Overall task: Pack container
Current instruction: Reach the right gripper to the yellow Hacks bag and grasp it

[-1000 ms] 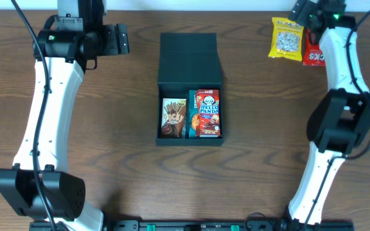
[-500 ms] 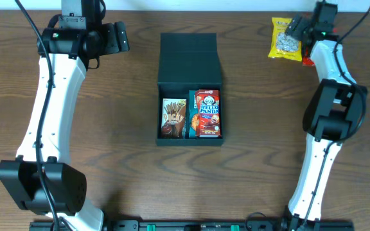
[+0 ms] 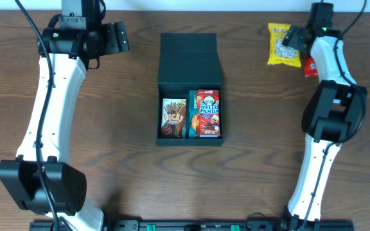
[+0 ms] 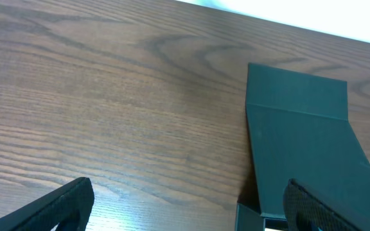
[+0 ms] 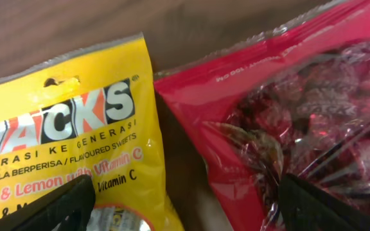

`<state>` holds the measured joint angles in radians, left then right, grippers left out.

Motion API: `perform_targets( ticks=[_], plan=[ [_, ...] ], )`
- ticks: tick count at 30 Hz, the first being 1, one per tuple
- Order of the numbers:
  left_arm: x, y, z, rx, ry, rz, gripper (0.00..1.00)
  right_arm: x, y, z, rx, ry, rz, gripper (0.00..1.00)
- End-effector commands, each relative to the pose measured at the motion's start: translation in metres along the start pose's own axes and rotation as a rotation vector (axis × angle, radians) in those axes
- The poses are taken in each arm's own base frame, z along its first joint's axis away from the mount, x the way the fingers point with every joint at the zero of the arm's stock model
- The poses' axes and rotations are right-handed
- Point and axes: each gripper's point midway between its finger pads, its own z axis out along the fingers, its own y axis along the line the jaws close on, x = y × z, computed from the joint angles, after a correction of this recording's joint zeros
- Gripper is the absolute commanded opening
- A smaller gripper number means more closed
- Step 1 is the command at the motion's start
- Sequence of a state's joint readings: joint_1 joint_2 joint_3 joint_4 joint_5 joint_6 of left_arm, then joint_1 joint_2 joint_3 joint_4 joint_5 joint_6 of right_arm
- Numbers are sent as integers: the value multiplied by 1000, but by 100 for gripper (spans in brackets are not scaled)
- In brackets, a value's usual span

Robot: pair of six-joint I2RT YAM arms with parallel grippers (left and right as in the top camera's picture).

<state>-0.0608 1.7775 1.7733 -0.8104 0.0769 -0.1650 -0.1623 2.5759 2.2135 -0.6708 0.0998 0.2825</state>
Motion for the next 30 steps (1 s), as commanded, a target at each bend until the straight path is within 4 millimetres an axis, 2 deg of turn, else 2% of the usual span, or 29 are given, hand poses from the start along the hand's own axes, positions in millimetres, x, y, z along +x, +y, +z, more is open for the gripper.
perform_targets(
  ticks=[1,7,9,14,17,19,25,28,30],
  plan=[
    [-3,5,3,-21,-1,-18,95,76,36,22,-42,205,-108,89],
    [-3,7,3,-32,-3,-18,95,128,66,4,-43,365,-194,78],
    [-3,8,3,-39,-5,-17,95,147,83,-4,-87,426,-217,75],
    [-3,8,3,-39,-5,6,95,169,110,-15,-134,477,-260,71],
    [-4,12,3,-61,-9,13,95,168,120,-18,-151,457,-288,57],
    [-4,12,3,-64,-8,26,95,162,123,-23,-156,445,-288,54],
    [-4,12,3,-64,-7,36,95,134,129,-50,-182,378,-281,56],
    [-4,12,3,-64,-7,41,95,116,132,-70,-200,331,-276,47],
    [-4,12,3,-64,-7,54,95,109,133,-79,-208,312,-275,52]
  ],
)
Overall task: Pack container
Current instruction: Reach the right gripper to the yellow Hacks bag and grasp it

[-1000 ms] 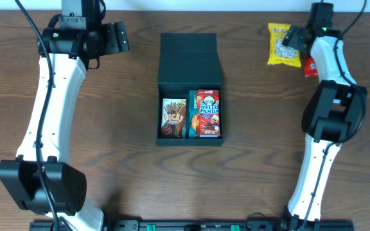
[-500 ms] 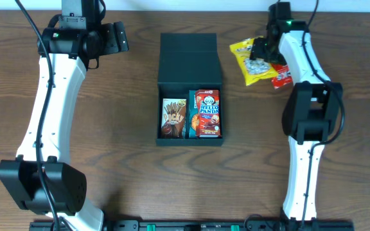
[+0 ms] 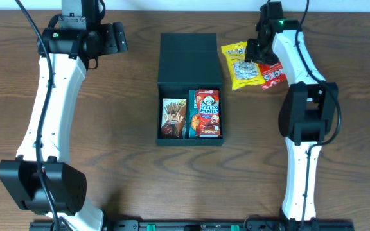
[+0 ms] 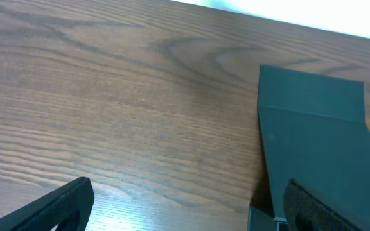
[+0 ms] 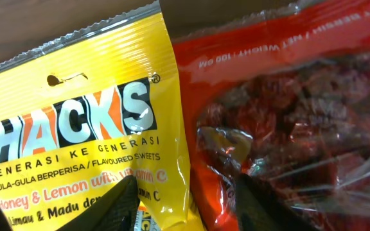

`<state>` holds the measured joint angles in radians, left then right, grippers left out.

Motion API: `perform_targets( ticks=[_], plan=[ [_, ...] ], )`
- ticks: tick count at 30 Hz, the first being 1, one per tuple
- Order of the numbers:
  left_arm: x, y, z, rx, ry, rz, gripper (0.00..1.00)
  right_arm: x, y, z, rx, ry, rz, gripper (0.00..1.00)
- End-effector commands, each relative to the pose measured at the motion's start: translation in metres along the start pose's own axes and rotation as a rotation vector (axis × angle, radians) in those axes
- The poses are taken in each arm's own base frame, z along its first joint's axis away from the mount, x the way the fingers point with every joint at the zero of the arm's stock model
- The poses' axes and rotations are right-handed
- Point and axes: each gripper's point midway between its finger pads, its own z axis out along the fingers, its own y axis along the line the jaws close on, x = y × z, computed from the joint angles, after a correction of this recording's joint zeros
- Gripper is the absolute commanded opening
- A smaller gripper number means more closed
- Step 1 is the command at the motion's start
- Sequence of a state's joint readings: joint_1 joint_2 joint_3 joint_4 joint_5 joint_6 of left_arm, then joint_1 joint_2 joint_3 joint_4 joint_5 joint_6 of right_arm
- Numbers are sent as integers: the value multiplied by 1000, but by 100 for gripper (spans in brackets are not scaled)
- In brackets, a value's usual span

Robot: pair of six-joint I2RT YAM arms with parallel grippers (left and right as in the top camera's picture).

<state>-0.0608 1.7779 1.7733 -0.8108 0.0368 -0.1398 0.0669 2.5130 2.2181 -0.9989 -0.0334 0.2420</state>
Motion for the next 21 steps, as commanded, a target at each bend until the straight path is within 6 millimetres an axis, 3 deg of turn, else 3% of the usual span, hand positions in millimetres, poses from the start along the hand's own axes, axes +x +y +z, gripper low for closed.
perform_targets(
  ticks=[1,5,10,21],
  plan=[
    [-2,5,4,-25,2,29,95,4,19,-18,-58,-1,-23,54],
    [-2,5,4,-24,2,29,95,3,25,-40,-91,-11,-25,59],
    [-2,5,4,-24,2,29,95,-1,26,-56,-94,-32,-45,55],
    [1,6,4,-27,15,29,95,16,8,-11,-70,60,-32,50]
  ],
)
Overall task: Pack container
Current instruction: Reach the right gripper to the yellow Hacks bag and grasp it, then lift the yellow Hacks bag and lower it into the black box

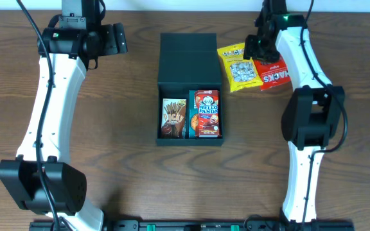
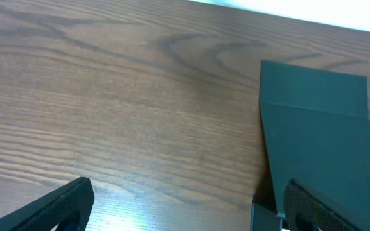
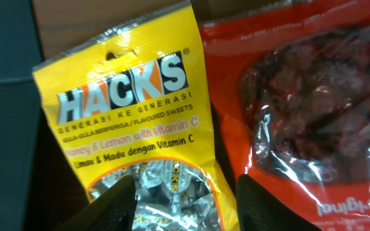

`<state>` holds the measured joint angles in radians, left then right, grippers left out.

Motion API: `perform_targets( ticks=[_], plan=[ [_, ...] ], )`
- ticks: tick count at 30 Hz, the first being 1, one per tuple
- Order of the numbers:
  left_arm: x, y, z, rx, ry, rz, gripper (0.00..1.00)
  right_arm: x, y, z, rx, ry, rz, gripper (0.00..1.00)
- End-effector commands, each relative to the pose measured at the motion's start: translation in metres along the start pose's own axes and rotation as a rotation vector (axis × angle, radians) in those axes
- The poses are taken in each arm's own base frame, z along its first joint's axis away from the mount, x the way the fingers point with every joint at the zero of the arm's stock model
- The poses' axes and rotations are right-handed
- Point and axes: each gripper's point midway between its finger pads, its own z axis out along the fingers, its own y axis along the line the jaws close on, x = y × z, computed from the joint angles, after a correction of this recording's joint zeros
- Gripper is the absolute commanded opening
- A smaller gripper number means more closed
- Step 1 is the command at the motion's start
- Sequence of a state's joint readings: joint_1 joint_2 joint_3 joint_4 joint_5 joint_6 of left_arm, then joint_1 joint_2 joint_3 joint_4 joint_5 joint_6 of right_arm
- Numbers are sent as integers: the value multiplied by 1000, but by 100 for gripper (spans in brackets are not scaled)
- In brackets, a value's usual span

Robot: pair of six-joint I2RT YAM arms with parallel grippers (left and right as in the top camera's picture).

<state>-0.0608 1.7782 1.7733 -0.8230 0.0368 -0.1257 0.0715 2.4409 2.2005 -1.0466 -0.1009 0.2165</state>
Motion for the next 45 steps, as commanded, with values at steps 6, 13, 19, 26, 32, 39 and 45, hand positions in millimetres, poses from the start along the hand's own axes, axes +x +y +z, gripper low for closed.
perform_targets(
  ticks=[6,13,19,26,32,39,45],
  plan=[
    [-1,5,4,-25,5,15,95,19,-7,35,-18,86,-3,51],
    [-1,5,4,-25,5,15,95,22,-9,43,-22,89,-18,40],
    [-1,5,4,-25,4,15,95,22,0,42,-67,89,-22,2],
    [-1,5,4,-25,5,15,95,6,14,17,-131,35,-29,1],
    [-1,5,4,-25,5,15,95,-46,34,-84,-173,-209,-70,2],
    [-1,6,4,-26,4,14,95,-48,66,-188,-247,-362,-23,2],
    [-2,12,4,-34,4,4,95,18,125,-194,-455,-114,-43,2]
  ],
)
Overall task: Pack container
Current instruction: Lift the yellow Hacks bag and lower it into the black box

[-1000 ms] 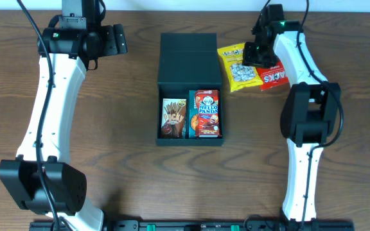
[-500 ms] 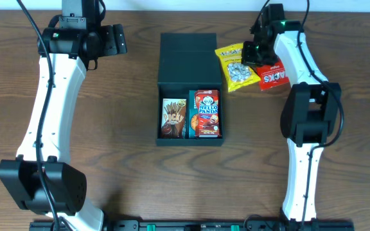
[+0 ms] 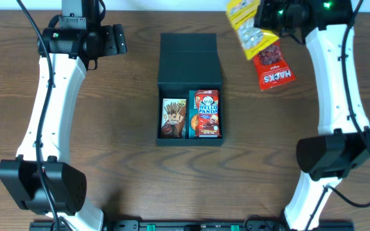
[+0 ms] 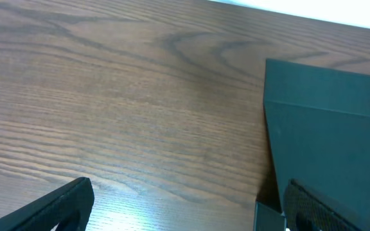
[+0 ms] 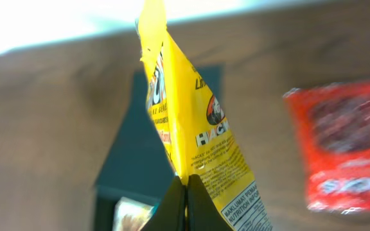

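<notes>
My right gripper (image 5: 186, 192) is shut on the yellow Hacks sweets bag (image 3: 248, 27), which hangs lifted off the table at the back right, beside the box lid. In the right wrist view the yellow bag (image 5: 191, 122) stands on edge above the pinched fingers. A red sweets bag (image 3: 272, 64) lies flat on the table right of the box. The dark green box (image 3: 169, 93) sits at the centre with its lid open; two snack packs fill its front part. My left gripper (image 4: 185, 208) is open, hovering over bare wood left of the box lid (image 4: 323, 135).
The wooden table's far edge (image 3: 172, 6) runs just behind the box lid and both arms. The left arm's column (image 3: 47, 109) stands along the left side, the right arm's (image 3: 333, 102) along the right.
My right gripper has gone from lying over both bags on the table to holding the yellow bag raised off the table. The red bag stays flat. The left gripper is unmoved.
The yellow and red bags lay at the far right with my right gripper open over them. Then both bags lay closer to the box, the jaws narrower. Now the yellow bag is pinched and lifted, the red one left on the table.
</notes>
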`<state>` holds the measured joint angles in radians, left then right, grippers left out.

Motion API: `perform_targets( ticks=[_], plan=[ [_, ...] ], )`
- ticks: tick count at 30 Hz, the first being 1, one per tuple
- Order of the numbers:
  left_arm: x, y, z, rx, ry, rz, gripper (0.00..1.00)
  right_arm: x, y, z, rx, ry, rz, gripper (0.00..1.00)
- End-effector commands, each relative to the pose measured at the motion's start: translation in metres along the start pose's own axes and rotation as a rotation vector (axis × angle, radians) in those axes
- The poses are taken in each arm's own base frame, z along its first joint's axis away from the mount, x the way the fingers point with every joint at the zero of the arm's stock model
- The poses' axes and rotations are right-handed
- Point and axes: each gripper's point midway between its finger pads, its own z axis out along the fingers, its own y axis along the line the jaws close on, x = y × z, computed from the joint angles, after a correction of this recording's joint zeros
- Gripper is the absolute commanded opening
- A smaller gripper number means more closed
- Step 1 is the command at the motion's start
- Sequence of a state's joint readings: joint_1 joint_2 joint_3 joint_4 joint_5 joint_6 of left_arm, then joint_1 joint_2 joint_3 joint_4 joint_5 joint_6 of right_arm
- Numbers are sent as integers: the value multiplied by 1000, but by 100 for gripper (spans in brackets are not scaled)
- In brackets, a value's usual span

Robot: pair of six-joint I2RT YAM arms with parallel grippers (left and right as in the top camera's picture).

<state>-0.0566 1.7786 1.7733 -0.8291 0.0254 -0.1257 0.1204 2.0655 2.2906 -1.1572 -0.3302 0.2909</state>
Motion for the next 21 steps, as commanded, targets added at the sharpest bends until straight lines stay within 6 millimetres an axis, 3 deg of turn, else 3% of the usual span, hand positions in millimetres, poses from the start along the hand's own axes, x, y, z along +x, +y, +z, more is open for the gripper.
perform_targets(
  ticks=[1,7,17,21],
  plan=[
    [-3,10,4,-22,0,3,95,40,36,23,-136,174,56,2],
    [-5,27,4,-43,0,-31,95,92,80,29,-121,331,127,2],
    [-9,52,3,-73,-10,-116,95,149,123,61,5,411,326,2],
    [-10,61,2,-84,-11,-131,95,175,128,75,47,459,416,2]
  ],
)
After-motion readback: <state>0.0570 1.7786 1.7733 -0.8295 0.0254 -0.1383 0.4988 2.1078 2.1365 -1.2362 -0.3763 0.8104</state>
